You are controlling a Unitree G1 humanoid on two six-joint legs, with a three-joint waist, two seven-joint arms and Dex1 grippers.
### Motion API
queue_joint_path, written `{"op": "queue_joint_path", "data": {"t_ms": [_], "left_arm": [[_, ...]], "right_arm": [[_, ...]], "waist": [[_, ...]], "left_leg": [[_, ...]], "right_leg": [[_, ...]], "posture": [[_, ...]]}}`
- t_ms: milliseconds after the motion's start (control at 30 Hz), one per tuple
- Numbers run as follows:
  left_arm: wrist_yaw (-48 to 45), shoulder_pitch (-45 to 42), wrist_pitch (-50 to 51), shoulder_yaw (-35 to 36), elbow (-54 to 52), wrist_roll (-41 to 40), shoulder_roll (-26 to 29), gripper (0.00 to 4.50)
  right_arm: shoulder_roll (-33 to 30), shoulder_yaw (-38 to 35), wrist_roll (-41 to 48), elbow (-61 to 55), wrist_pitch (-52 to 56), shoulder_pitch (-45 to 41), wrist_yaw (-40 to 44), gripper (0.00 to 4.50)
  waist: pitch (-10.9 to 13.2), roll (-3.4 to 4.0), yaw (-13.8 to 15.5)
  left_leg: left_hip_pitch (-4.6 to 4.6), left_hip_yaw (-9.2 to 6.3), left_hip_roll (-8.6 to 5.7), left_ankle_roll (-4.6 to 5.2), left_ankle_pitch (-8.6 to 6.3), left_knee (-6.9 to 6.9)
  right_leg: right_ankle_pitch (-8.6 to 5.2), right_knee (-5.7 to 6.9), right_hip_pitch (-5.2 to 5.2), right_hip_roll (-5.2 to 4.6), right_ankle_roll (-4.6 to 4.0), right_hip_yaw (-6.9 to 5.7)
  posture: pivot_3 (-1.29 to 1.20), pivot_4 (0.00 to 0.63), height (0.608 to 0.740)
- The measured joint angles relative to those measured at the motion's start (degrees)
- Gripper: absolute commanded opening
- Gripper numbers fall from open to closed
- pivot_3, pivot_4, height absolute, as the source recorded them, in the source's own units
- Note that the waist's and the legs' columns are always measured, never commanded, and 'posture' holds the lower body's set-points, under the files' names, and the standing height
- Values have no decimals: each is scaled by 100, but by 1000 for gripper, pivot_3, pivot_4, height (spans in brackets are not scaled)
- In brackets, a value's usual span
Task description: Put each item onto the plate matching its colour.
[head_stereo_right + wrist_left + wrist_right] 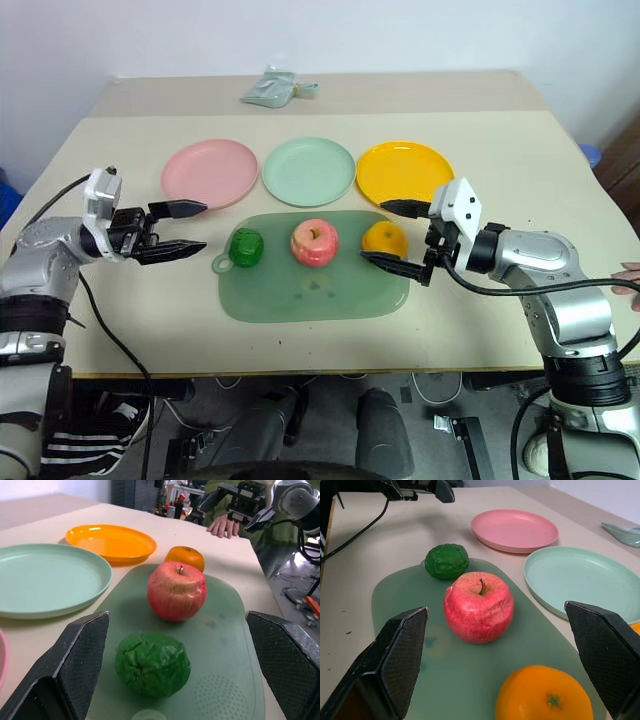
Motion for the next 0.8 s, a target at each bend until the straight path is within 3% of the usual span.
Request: {"op": "queue_joint_path", "data": {"t_ms": [300,800], "left_arm": [[-76,-576,-343,-16,553,177,-308,4500],[289,-554,-665,8,464,305,-616,4500]], "right_arm": [[-6,-38,10,-11,-6,-3,-191,4476],[48,-262,198,99,143,-335,-301,4476]], "waist": [[0,0,4],[0,-1,-15]], "left_leg": [[-1,4,0,1,1,0],[-1,6,3,1,1,0]], "right_leg": [[1,-1,0,-1,2,0],[3,-1,-2,2,1,1]], "posture": [[0,150,740],[0,150,740]]}}
